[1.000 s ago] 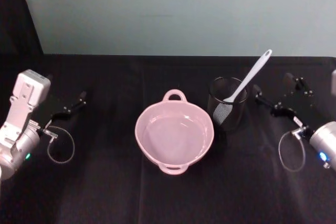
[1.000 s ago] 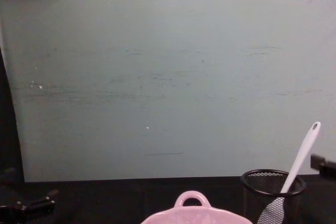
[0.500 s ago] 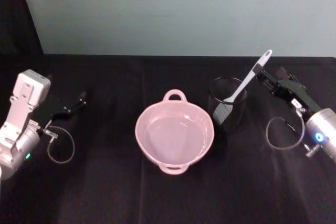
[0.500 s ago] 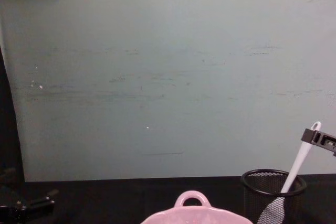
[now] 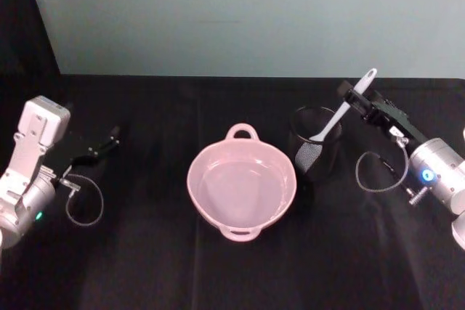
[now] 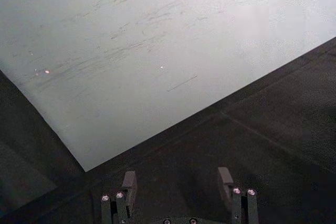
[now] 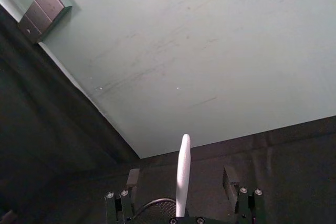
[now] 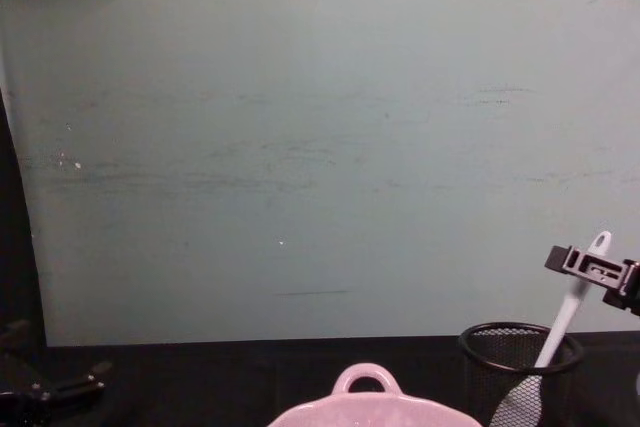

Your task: Use the one hand to pick up the spoon and stir the clear water in the bowl.

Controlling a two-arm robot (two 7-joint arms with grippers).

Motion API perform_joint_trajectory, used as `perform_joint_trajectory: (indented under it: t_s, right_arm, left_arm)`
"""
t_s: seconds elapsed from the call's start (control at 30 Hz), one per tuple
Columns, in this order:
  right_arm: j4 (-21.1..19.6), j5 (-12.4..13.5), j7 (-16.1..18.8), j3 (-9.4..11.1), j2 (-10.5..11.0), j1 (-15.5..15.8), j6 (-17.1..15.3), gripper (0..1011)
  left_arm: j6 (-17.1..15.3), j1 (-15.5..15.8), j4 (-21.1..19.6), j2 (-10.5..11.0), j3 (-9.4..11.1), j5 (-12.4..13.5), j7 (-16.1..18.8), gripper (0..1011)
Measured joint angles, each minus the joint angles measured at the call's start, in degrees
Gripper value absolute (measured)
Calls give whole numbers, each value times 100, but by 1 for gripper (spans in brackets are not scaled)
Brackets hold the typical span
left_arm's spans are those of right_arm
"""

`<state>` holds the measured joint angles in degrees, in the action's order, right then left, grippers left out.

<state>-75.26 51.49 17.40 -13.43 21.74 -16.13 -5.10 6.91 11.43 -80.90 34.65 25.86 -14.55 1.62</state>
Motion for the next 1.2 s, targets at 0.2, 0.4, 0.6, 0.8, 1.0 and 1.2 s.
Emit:
perform_joint_trajectory:
  t_s: [0.2,0.4,0.6,0.8,1.0,1.2]
  right_arm:
    - [100,-9,18,-45,-29,-82,22,1002]
    - [78,-13,15,-38,-23,-65,24,994]
    - [62,-16,12,-34,-17,-53,25,862]
    - [52,-18,9,-31,-15,-46,25,707]
    - [47,-22,7,-28,-12,-42,24,507]
    - [43,-23,3,-26,-9,-39,24,302]
  left_arm:
    - [0,0,0,0,0,0,0,1011]
    - [0,0,0,0,0,0,0,1011]
    - [0,0,0,0,0,0,0,1011]
    - [0,0,0,0,0,0,0,1011]
    - [0,0,0,0,0,0,0,1011]
    - [0,0,0,0,0,0,0,1011]
